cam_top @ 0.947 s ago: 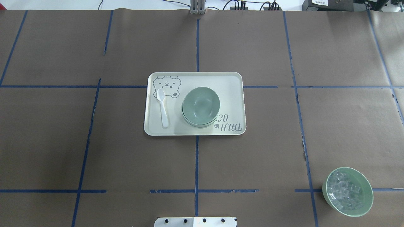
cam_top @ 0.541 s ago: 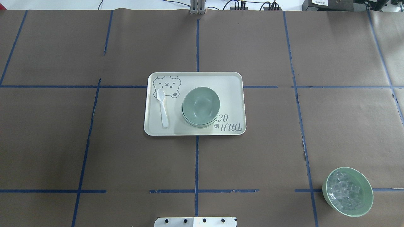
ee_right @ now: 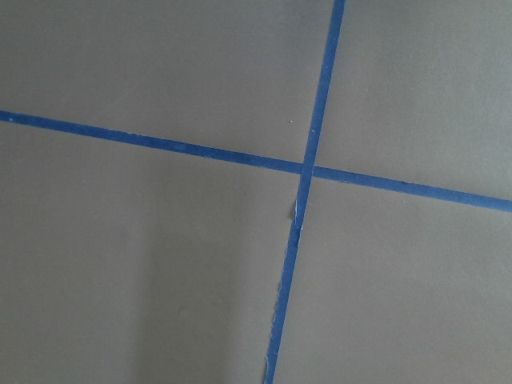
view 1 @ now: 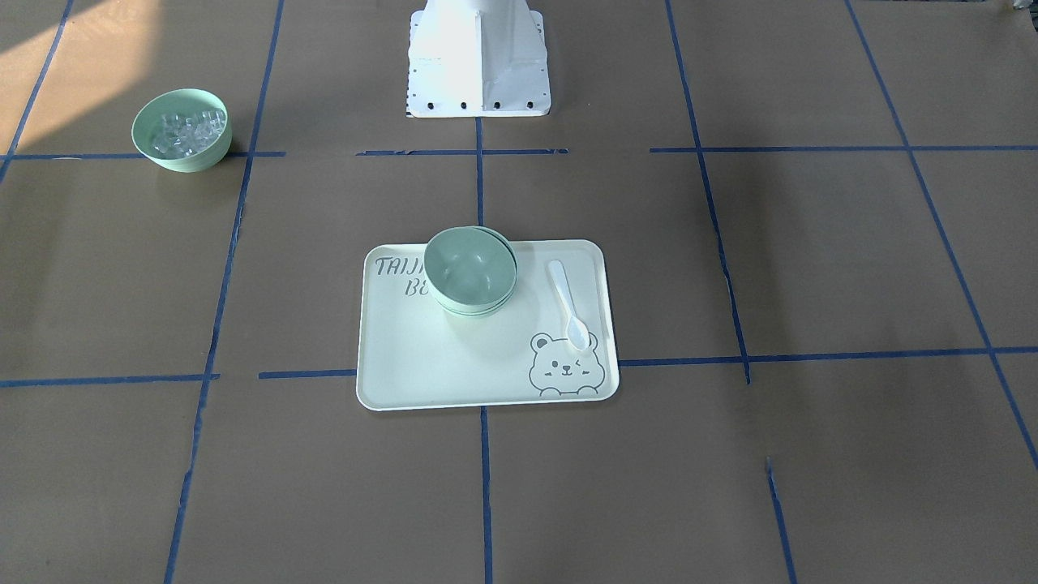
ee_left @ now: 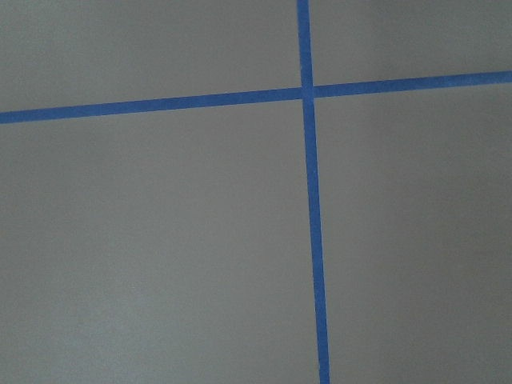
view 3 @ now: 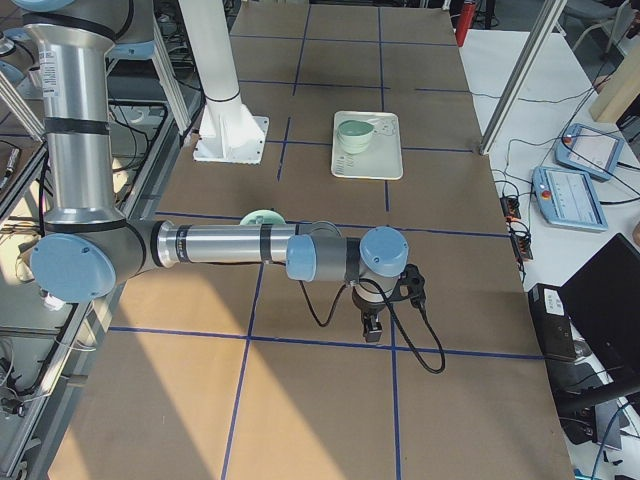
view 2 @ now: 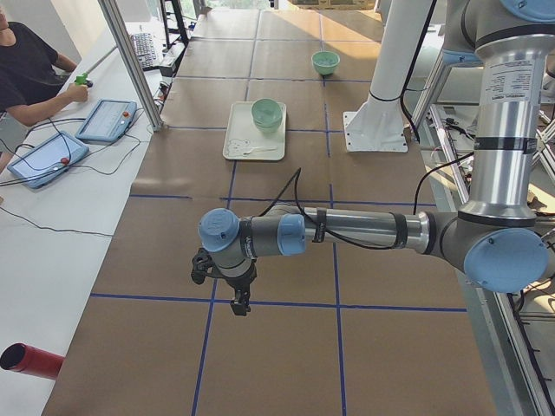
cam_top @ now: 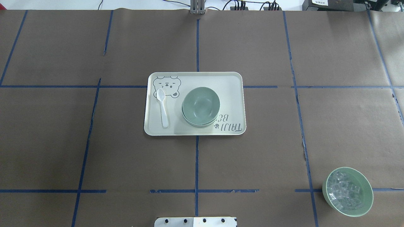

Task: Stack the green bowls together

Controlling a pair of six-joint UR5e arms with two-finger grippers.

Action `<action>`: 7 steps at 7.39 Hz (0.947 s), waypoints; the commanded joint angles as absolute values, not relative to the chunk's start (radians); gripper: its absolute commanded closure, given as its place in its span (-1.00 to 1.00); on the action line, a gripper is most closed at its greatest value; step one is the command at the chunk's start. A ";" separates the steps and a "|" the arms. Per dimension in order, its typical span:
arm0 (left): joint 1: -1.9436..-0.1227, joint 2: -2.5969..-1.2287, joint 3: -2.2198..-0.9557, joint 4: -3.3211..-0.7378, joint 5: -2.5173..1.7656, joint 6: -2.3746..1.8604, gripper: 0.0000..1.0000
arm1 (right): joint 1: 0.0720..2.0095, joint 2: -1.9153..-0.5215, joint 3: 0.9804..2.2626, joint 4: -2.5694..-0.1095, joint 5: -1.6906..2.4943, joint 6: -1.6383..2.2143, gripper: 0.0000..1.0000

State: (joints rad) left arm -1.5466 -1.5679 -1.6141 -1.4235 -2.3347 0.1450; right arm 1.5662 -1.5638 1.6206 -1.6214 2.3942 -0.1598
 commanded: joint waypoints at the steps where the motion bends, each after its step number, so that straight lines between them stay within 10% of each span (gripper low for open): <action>1: -1.546 -1.566 -1.617 -1.427 -2.335 0.141 -1.00 | 1.568 -1.569 1.620 -1.621 2.388 -0.163 -1.00; 7: -1.546 -1.568 -1.620 -1.427 -2.335 0.141 -1.00 | 1.566 -1.580 1.602 -1.568 2.315 -0.112 -1.00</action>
